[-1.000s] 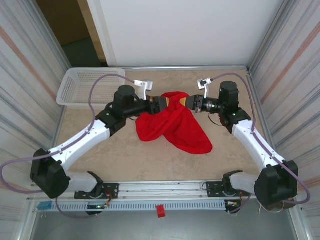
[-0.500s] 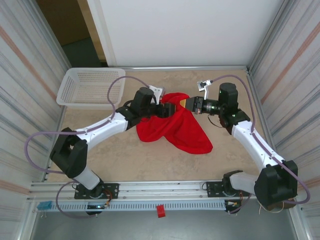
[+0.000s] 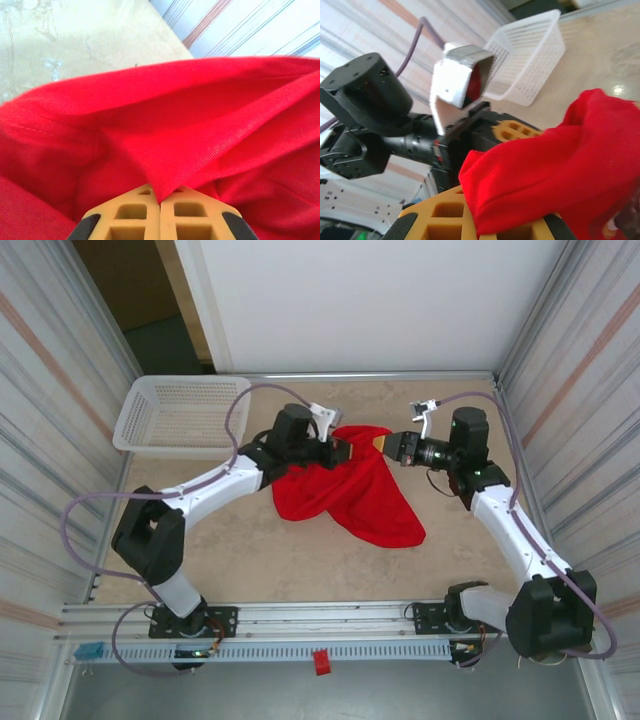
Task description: Fold the inside-out t-shirt
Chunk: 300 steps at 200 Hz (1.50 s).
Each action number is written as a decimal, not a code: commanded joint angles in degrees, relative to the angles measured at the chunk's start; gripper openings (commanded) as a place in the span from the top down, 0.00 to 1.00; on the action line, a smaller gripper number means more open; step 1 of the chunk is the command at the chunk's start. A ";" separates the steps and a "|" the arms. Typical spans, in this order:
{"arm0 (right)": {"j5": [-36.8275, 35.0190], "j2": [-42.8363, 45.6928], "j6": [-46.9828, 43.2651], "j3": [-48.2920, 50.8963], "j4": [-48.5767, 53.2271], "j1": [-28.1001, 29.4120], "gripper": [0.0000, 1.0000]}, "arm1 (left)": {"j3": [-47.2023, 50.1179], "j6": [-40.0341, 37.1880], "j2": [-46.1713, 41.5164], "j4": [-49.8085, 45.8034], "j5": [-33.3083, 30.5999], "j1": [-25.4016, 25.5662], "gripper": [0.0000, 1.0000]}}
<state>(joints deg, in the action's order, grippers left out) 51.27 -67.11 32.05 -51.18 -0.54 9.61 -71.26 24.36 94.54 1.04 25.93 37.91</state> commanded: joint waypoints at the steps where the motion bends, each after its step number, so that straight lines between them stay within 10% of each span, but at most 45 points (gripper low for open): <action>1: -6.08 -4.13 -5.43 -1.04 4.93 -1.17 1.00 | -3.04 5.49 -5.56 2.53 13.81 -2.85 1.00; 24: -15.20 -9.48 -6.50 -3.21 7.86 -1.26 0.99 | -2.93 13.68 -7.98 10.57 23.05 -4.84 1.00; 53: -20.10 -10.11 -6.04 -5.71 11.50 -1.43 0.51 | -0.50 28.48 -8.28 27.74 27.86 -6.95 1.00; 110: -24.08 9.52 -5.25 -4.17 17.98 1.71 0.34 | -2.20 34.01 -5.79 34.98 30.27 -7.59 1.00; 173: -26.56 3.82 -9.73 -11.31 17.59 11.99 0.28 | -3.53 33.38 -5.51 32.91 30.59 -7.00 1.00; 245: -26.42 -9.33 -10.61 -16.77 14.45 12.11 0.46 | -4.28 33.38 -5.43 32.71 31.64 -5.48 1.00; 275: -18.95 -12.80 -10.91 -18.41 13.34 11.86 0.99 | -3.09 32.60 -5.73 31.60 30.36 -6.45 1.00; 300: -10.16 -9.89 -9.91 -16.71 12.17 9.76 1.00 | -1.19 30.43 -6.12 27.41 25.82 -10.10 1.00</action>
<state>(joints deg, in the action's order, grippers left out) 31.11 -79.90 21.96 -67.77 13.80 21.43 -73.17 57.23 89.34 30.83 55.42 31.16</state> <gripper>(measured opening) 0.046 0.045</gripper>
